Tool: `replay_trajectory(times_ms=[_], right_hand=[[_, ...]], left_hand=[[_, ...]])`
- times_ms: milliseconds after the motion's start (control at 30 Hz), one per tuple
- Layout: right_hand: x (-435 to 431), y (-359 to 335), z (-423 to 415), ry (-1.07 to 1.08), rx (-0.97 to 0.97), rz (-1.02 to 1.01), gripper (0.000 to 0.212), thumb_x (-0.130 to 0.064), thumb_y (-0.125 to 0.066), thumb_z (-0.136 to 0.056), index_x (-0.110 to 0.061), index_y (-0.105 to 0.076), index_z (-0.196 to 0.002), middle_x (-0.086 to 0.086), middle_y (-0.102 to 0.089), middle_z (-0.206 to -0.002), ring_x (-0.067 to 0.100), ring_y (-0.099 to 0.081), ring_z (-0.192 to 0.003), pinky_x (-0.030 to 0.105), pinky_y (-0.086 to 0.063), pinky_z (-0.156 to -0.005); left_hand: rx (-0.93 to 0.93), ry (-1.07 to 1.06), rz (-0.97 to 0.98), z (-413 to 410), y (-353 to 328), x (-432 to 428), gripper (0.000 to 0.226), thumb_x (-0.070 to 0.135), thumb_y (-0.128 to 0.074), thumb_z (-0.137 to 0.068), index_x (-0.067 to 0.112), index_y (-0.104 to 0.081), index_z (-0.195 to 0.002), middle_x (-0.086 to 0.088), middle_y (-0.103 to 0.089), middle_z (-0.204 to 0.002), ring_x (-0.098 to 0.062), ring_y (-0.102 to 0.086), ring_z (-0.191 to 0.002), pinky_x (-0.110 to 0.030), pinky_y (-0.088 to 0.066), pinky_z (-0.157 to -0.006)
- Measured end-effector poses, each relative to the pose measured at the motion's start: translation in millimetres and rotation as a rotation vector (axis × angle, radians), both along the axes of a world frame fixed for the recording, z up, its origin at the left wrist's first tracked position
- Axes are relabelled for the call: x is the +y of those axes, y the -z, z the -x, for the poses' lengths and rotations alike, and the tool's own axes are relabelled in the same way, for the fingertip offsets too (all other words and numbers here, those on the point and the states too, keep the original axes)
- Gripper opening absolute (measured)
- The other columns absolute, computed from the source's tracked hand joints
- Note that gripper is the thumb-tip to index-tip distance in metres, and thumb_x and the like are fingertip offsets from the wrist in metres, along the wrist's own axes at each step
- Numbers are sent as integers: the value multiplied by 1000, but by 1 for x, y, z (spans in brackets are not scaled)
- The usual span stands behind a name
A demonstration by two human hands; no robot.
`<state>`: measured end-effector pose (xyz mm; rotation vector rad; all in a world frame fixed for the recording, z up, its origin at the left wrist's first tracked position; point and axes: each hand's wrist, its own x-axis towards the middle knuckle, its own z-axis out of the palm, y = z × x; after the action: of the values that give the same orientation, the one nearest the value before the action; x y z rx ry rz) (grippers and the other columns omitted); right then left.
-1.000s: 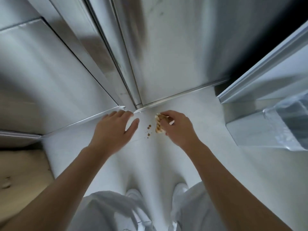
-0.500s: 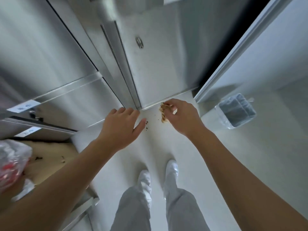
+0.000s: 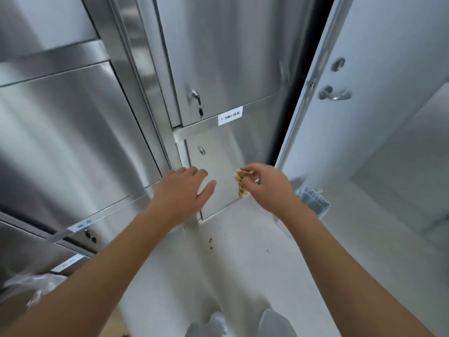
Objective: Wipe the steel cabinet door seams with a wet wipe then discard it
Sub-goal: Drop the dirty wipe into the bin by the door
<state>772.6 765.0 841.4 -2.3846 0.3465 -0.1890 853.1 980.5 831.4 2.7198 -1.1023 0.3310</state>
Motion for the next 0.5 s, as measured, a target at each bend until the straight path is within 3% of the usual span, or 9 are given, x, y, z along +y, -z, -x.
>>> replay_trajectory(times_ms=[500], right_hand=[[-119, -28, 77, 234, 2, 24, 21, -34, -61, -93, -32, -71, -111, -11, -68, -93, 10, -59, -77, 26, -45, -72]], left_hand=[[-72, 219, 80, 42, -12, -148, 53, 50, -31, -100, 13, -69, -102, -5, -70, -88, -32, -64, -75, -41, -51, -68]])
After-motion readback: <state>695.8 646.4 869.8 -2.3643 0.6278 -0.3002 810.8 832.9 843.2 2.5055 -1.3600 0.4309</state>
